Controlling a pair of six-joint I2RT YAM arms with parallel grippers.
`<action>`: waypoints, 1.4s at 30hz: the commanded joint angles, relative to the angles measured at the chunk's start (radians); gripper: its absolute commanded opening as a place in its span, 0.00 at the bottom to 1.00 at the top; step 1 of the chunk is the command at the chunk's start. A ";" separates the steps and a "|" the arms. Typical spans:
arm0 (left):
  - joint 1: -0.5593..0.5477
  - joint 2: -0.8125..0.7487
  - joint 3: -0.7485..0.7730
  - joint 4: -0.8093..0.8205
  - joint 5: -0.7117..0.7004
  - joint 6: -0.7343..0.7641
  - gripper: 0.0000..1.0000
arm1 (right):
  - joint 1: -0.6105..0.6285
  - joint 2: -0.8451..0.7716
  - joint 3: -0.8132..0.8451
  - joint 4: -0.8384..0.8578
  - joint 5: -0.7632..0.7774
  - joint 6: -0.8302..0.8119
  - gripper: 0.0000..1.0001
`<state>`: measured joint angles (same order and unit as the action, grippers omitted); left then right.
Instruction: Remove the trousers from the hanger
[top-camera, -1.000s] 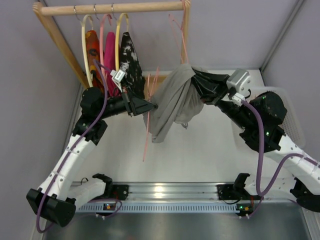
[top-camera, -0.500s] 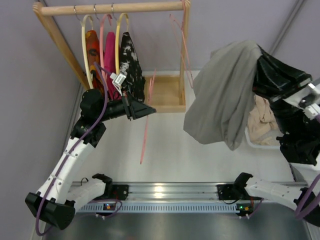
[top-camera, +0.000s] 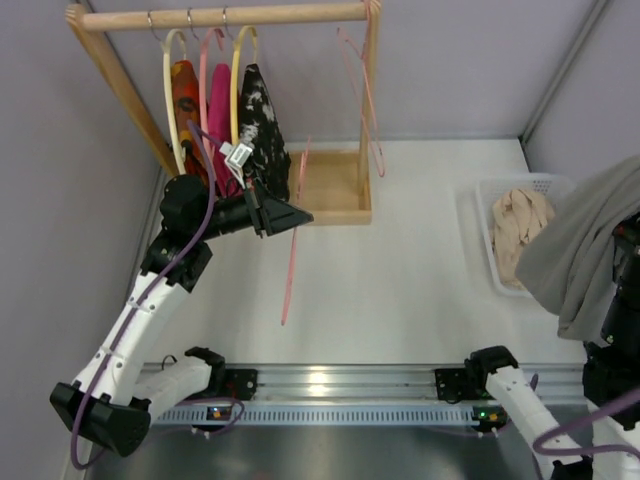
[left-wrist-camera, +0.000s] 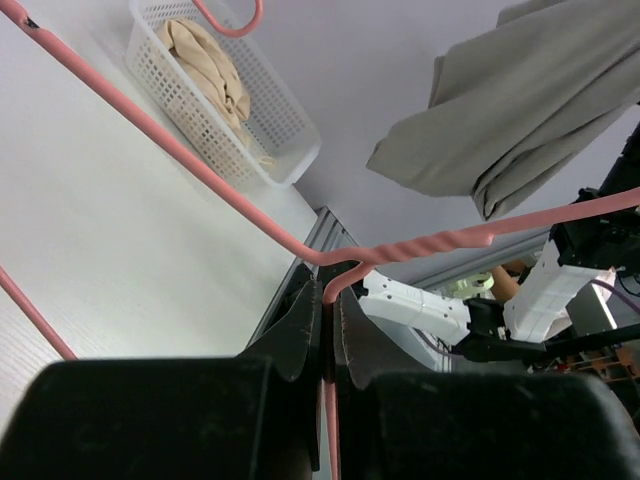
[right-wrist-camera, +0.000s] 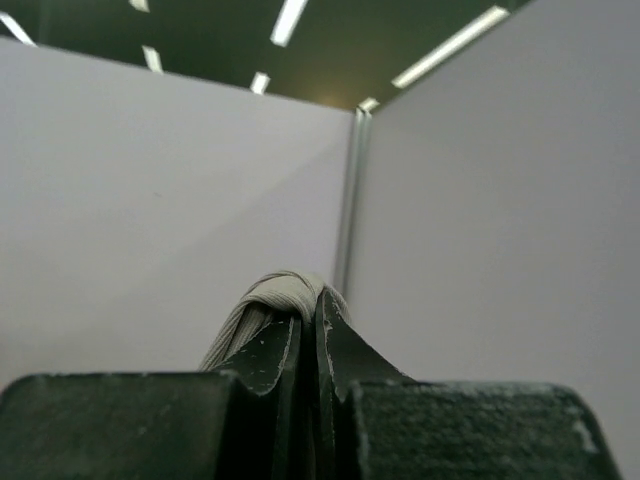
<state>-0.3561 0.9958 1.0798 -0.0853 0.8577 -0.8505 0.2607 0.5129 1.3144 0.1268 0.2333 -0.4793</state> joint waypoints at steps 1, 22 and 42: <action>-0.014 0.006 0.058 0.038 -0.023 0.005 0.00 | -0.116 0.009 -0.018 -0.111 0.152 0.053 0.00; -0.014 -0.052 0.008 0.125 -0.036 -0.027 0.00 | -0.394 0.228 -0.287 0.123 0.233 0.015 0.00; -0.020 -0.039 0.005 0.130 -0.034 -0.013 0.00 | -0.535 0.628 -0.499 0.284 0.054 0.099 0.00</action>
<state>-0.3691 0.9581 1.0832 -0.0357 0.8288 -0.8825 -0.2626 1.0466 0.7536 0.2878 0.3695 -0.4362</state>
